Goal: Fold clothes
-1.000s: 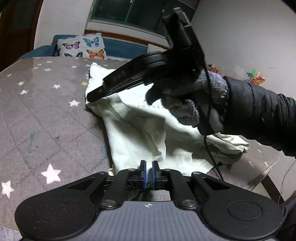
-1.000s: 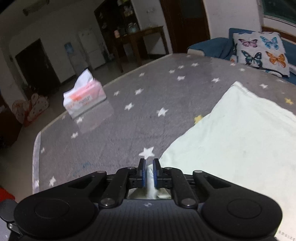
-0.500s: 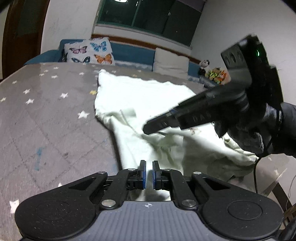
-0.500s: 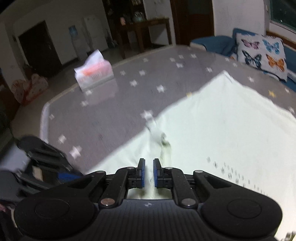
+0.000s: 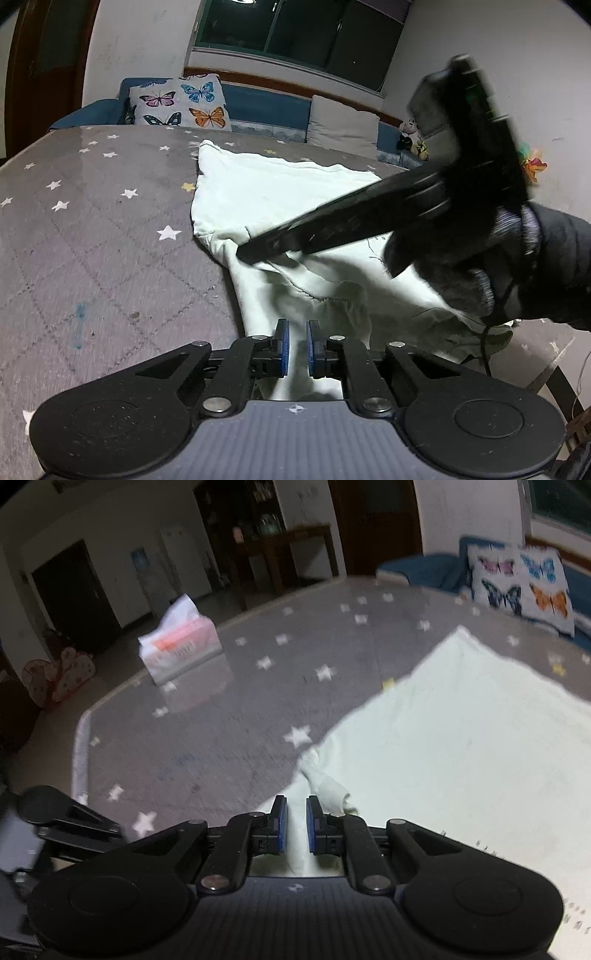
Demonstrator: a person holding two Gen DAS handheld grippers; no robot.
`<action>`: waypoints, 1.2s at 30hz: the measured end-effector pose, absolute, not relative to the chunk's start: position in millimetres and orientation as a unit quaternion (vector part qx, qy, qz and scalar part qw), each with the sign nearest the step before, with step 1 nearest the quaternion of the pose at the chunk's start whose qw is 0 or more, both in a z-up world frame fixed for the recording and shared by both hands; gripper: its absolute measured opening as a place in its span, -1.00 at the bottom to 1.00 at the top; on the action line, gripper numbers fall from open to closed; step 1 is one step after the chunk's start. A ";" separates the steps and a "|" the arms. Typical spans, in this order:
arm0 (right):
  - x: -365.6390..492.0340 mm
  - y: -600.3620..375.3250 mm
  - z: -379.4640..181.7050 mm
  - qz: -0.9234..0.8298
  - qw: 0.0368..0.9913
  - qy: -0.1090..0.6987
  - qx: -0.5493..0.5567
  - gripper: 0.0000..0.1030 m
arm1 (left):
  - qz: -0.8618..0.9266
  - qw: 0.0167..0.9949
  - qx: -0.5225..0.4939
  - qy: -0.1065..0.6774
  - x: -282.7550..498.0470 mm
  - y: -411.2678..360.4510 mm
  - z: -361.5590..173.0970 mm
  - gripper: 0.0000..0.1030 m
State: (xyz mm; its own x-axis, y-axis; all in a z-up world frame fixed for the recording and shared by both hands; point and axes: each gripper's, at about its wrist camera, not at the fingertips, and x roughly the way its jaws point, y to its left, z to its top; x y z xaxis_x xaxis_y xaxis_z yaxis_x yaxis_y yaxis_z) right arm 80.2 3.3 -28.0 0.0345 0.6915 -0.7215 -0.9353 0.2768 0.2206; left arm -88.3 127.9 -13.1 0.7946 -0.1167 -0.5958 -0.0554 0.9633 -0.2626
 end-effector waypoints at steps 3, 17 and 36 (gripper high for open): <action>84.8 2.1 -27.4 0.575 0.705 0.386 -0.154 -0.83 | -0.016 0.937 -0.137 0.320 -89.8 129.7 -13.0 -0.79; 65.8 -57.8 5.9 0.585 0.701 0.359 -0.192 -0.80 | -0.007 0.945 -0.116 0.307 -90.6 123.7 -1.8 -0.60; 27.1 -78.1 -18.7 0.597 0.683 0.345 -0.242 -0.76 | -0.024 0.943 -0.062 0.325 -88.6 99.2 -4.1 -0.46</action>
